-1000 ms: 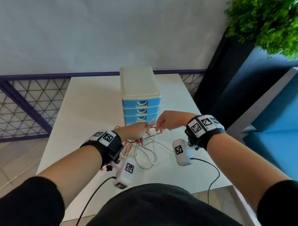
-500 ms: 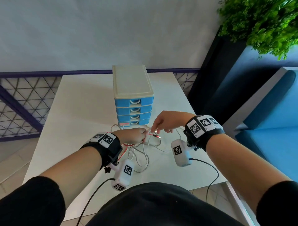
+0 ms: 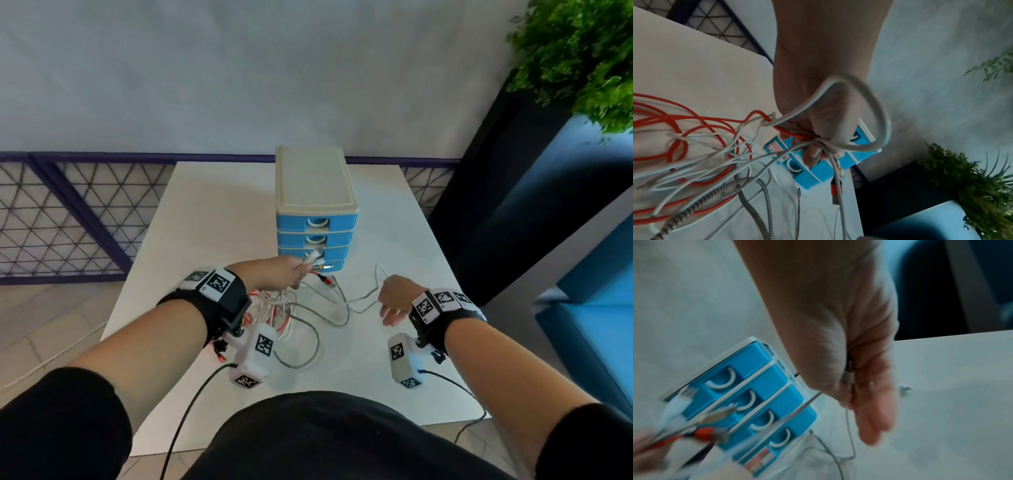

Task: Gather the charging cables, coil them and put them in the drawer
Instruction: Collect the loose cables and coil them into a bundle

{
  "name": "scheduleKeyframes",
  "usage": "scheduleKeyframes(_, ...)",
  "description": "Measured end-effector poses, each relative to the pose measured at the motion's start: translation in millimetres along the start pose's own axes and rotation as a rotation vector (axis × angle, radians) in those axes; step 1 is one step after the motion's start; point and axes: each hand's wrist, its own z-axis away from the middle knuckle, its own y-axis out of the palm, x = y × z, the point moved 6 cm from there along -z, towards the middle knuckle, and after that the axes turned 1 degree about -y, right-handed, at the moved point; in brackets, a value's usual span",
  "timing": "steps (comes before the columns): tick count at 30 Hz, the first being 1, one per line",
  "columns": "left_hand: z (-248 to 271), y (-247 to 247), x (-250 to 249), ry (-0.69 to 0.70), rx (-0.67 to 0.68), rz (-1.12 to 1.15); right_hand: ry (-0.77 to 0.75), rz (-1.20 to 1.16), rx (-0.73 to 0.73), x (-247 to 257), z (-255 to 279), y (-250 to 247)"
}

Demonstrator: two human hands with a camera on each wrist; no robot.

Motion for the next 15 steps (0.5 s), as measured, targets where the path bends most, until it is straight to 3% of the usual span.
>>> scheduleKeyframes(4,10,10,9,0.003,0.083,-0.244,-0.088,-0.259,-0.244,11,-2,-33)
scheduleKeyframes(6,15,17,8,0.015,0.115,-0.363,-0.192,-0.741,-0.261,24,-1,-42)
scheduleKeyframes(8,18,22,6,0.039,0.135,-0.461,-0.260,-1.074,-0.301,30,3,-54)
scheduleKeyframes(10,20,26,5,0.060,0.153,-0.540,-0.331,-1.150,-0.348,39,12,-69)
scheduleKeyframes(12,20,28,1,0.101,0.131,-0.576,-0.397,-1.078,-0.384,51,22,-79)
scheduleKeyframes(15,15,21,-8,0.158,0.012,-0.538,-0.440,-0.881,-0.294,69,32,-74)
